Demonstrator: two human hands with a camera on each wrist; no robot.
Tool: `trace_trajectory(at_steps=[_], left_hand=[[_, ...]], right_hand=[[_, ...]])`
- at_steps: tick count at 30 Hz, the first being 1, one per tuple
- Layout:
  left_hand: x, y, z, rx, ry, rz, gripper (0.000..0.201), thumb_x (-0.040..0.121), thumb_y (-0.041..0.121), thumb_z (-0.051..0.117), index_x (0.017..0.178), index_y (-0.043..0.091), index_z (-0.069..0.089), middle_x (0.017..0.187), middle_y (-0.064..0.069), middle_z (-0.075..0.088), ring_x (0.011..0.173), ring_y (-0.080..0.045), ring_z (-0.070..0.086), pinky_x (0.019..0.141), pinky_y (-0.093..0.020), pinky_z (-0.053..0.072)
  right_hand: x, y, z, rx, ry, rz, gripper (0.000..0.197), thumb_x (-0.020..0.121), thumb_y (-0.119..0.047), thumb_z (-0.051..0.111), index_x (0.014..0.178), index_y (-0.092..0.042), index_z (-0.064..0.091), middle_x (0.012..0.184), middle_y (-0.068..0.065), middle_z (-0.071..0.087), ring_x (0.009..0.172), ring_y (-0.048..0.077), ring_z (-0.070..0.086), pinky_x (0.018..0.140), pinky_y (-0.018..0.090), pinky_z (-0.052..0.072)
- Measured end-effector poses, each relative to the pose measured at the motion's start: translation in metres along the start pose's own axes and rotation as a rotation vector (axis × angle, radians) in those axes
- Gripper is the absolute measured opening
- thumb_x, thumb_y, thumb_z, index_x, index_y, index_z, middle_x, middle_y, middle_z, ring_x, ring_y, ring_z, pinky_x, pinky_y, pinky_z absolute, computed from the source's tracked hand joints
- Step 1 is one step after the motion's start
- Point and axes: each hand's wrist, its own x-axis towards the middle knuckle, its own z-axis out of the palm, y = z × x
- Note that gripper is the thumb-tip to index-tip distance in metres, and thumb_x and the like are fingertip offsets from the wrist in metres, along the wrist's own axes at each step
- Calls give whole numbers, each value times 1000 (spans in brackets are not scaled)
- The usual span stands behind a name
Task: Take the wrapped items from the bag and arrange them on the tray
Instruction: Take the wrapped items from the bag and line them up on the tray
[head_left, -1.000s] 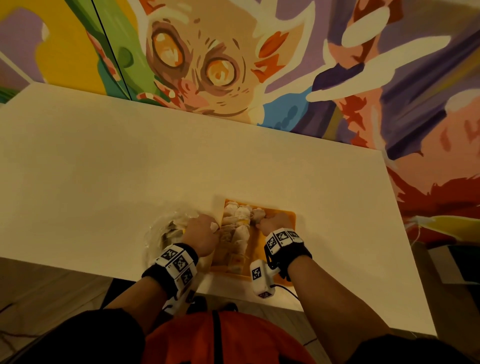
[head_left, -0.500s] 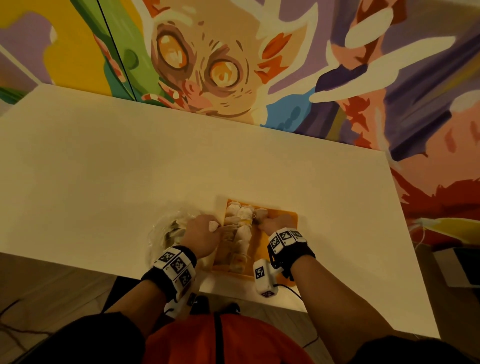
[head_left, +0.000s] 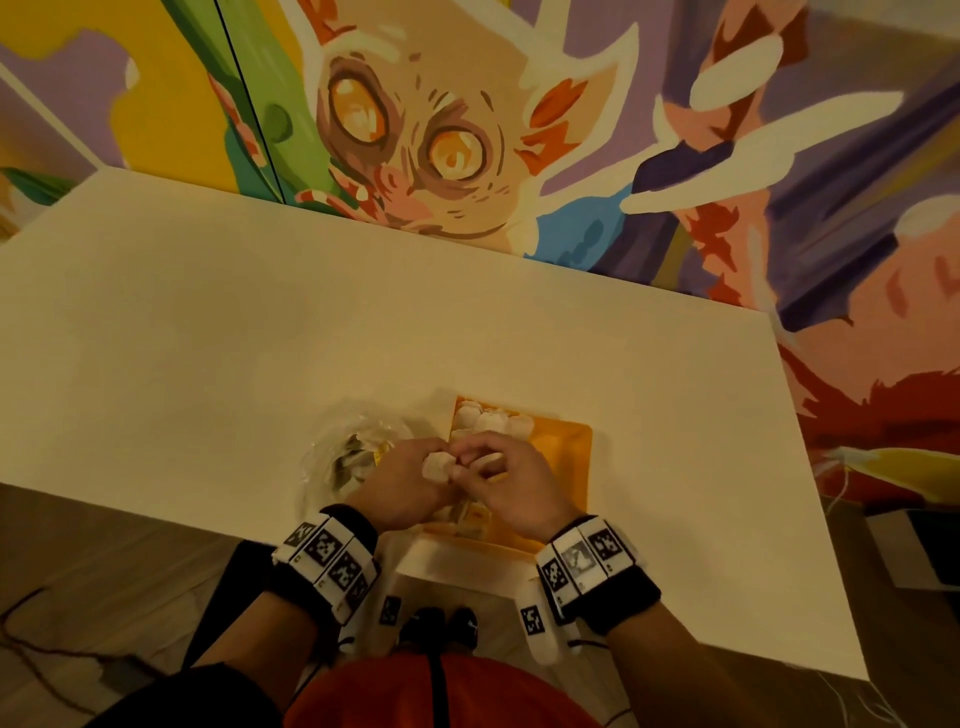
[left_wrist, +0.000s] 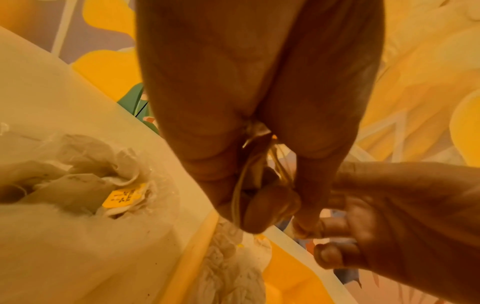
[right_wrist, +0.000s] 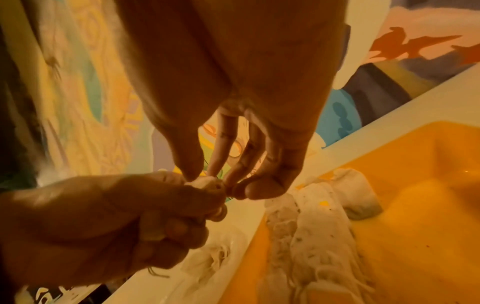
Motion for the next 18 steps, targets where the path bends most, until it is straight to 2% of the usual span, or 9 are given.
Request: trace_trajectory(at_steps=[2,4,7,10,12,15,18], left_hand=[[-3,-1,-4,14,-43,22,19,79,11,76,93,5,65,69,0,64,46,2,54,46,-17,41],[-6,-2,-7,27,-57,34,20,78,8,76,95,5,66,72,-2,65,46,2,55,45,-15,41],[-11,-3,-7,-19,-85,13,23,80,8,75,101,9,66,77,-5,69,46,-3,56,44,-19,43],[-16,-5,-4,-104,-100,5,15,86,10,71,98,15,65,66,1,66,46,-5,56,44,-21,45],[-18,-4,-4,-137,-95,16,13,88,16,70,100,13,65,66,0,66,47,-6,58,45,-21,47],[-20,-7,-5,-201,-58,-20,18,88,25,70,102,14,67,64,-3,64,47,-10,54,47,-24,46],[-20,-10,-7,-330,13,-52,14,86,25,72,98,18,69,56,-7,56,48,-17,47,50,-28,43]], right_hand=[[-2,0,6,-15,-20,23,20,84,-27,75,104,-26,71,95,-7,63,78,-7,57,71,11,47],[-5,0,10,11,-21,32,20,83,-26,75,103,-25,71,96,-6,63,79,-4,58,72,12,46],[-9,-5,14,38,-12,2,8,82,-24,77,87,-27,71,95,-3,69,81,0,61,74,17,50],[-13,-4,14,72,27,7,14,83,-21,76,77,-30,67,91,-6,70,80,3,63,76,27,54],[-14,-2,12,140,76,32,11,85,-19,74,79,-26,67,90,-9,70,81,6,66,75,28,56],[-17,3,7,245,185,75,7,85,-20,74,83,-20,67,90,-10,71,84,11,68,72,24,54],[-18,8,5,254,306,73,8,83,-20,75,83,-23,67,99,-14,70,94,10,67,80,24,53]])
